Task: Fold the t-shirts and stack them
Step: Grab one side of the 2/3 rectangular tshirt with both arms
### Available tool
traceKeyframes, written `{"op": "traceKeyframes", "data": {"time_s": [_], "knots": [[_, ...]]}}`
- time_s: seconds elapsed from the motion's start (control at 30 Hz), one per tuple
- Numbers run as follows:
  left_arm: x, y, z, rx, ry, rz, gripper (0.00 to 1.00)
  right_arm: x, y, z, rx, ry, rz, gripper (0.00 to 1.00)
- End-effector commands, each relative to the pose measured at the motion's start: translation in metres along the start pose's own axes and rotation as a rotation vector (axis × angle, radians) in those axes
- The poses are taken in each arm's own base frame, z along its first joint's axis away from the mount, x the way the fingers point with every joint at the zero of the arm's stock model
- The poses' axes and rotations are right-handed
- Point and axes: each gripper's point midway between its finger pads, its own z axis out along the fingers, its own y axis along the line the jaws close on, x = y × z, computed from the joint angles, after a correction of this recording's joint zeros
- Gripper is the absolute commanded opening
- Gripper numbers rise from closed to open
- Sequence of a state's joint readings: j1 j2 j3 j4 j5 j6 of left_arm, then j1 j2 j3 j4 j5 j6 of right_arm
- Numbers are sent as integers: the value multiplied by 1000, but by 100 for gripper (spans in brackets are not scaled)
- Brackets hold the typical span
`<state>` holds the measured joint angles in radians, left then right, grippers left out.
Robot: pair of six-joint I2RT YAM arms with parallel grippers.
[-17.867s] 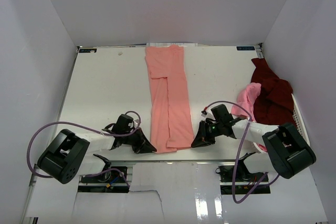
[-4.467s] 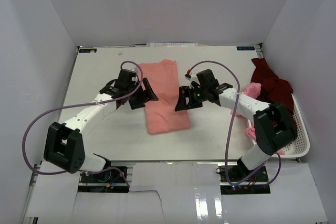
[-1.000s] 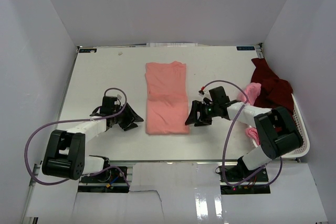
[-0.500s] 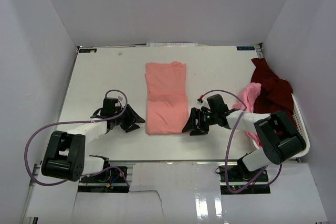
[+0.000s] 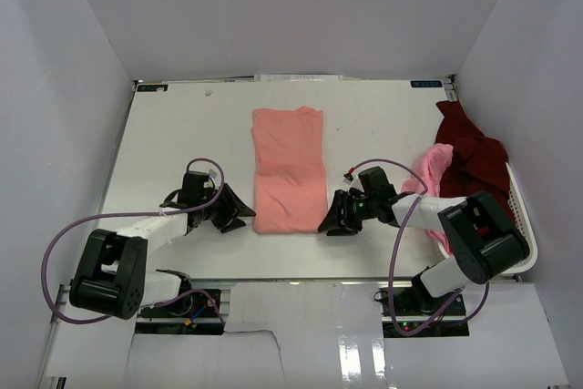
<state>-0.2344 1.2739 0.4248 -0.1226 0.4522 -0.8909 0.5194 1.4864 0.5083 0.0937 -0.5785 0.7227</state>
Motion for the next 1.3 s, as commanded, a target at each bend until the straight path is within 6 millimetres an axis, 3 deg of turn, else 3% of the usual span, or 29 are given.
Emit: {"op": "traceKeyframes", "data": {"time_s": [0.0, 0.17, 0.3, 0.33, 0.37, 0.77, 1.27], "knots": [[2, 5, -1, -19, -16, 7, 59, -10, -11, 7, 53, -42, -12, 48], [6, 7, 1, -30, -3, 1, 59, -19, -15, 7, 86, -79, -23, 41], [10, 5, 2, -29, 6, 5, 59, -24, -21, 7, 115, -111, -34, 25], [12, 5, 3, -30, 9, 7, 59, -23, -21, 8, 116, -108, -32, 14], [13, 6, 3, -31, 12, 4, 59, -24, -22, 9, 118, -108, -31, 8], [23, -2, -4, 4, -2, 18, 59, -21, -22, 14, 102, -89, -28, 8], [8, 13, 23, -93, -3, 33, 56, -23, -17, 12, 87, -93, -45, 8]]}}
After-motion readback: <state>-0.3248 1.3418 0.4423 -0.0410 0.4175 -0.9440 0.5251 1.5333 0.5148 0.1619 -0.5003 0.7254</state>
